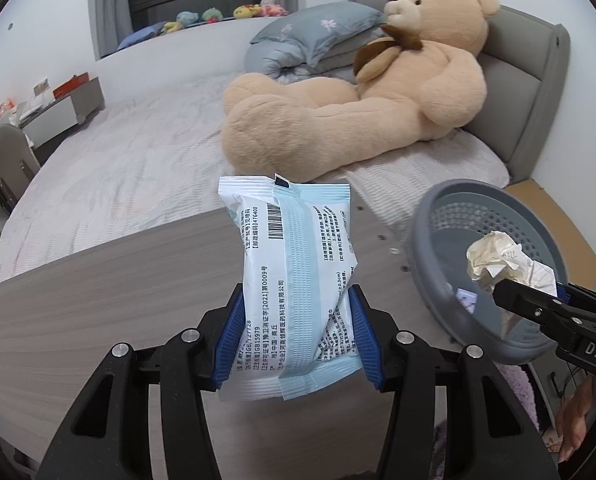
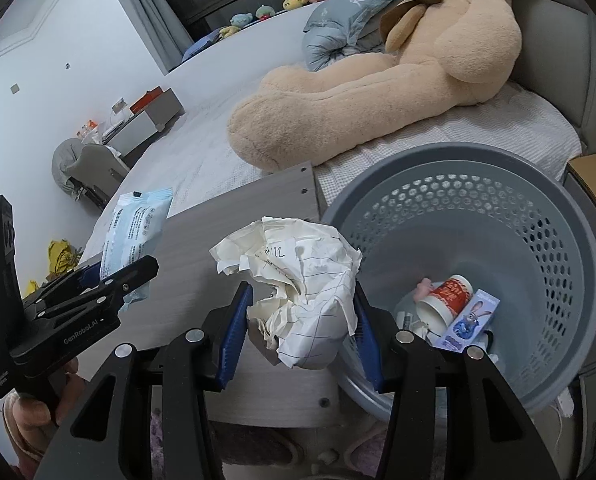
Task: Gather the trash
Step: 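Carry wipe packet and crumpled paper over the grey basket and open both tools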
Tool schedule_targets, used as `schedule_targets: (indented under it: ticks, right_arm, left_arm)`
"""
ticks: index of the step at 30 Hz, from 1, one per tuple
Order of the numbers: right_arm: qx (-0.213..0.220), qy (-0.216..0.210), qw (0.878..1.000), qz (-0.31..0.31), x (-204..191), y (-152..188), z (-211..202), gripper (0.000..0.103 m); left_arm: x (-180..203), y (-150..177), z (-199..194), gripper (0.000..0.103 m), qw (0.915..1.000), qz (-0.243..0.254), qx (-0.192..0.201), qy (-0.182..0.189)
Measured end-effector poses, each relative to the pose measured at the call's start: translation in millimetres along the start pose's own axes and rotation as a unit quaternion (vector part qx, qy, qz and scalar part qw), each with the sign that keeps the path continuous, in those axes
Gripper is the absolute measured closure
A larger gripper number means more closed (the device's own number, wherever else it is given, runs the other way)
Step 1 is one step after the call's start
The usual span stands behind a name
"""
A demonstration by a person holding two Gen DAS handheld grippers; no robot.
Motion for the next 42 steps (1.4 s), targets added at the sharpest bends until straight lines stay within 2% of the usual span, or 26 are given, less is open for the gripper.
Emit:
schedule_targets:
  ticks: [10, 15, 21, 29, 31, 33, 36, 42]
  right_arm:
    - [0.029, 0.067, 0.997, 0.028, 83.8, -0.5, -44.9, 0.055]
    - [0.03, 0.077, 0.996, 0.042, 107.9, -4.9, -49.1, 0.055]
    - [0.021, 0.088, 0.995, 0.044, 131.8, -7.6, -43.3, 0.054]
    - [0.012, 0.086, 0.995, 0.047, 148.9, -14.5, -34.5, 0.054]
    - [0.014, 0.084, 0.995, 0.048, 151.6, -16.8, -34.5, 0.051]
    - [0.016, 0.083, 0.995, 0.05, 155.0, -18.6, -34.9, 0.045]
    - [0.017, 0.084, 0.995, 0.055, 158.6, -18.2, -36.8, 0.044]
    - [0.019, 0.085, 0.994, 0.063, 162.8, -14.9, -40.1, 0.041]
  left_arm:
    - [88.5, 3.8, 2.5, 0.053, 0.9986, 0.019, -0.01, 0.048]
    - [121.6, -0.2, 12.5, 0.053, 0.9974, 0.027, -0.023, 0.063]
    - [149.1, -8.8, 28.3, 0.053, 0.997, 0.035, -0.029, 0.063]
    - [163.3, -13.8, 42.4, 0.051, 0.9971, 0.037, -0.038, 0.055]
    - [164.4, -15.1, 43.3, 0.05, 0.9971, 0.037, -0.038, 0.054]
    - [164.1, -15.5, 43.2, 0.041, 0.9975, 0.04, -0.037, 0.046]
    - [163.7, -15.6, 44.6, 0.034, 0.9978, 0.043, -0.037, 0.034]
    - [163.0, -16.1, 44.1, 0.032, 0.998, 0.037, -0.039, 0.033]
Point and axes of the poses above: each gripper's, at about its wrist camera, not at the fingertips, and z roughly the way its jaws point, x to its right, y to its underside, the point moved 9 cm from there along z, roughly the way its jaws point, and after that the axes turned 5 degrees about x, right-handed, at the moved point
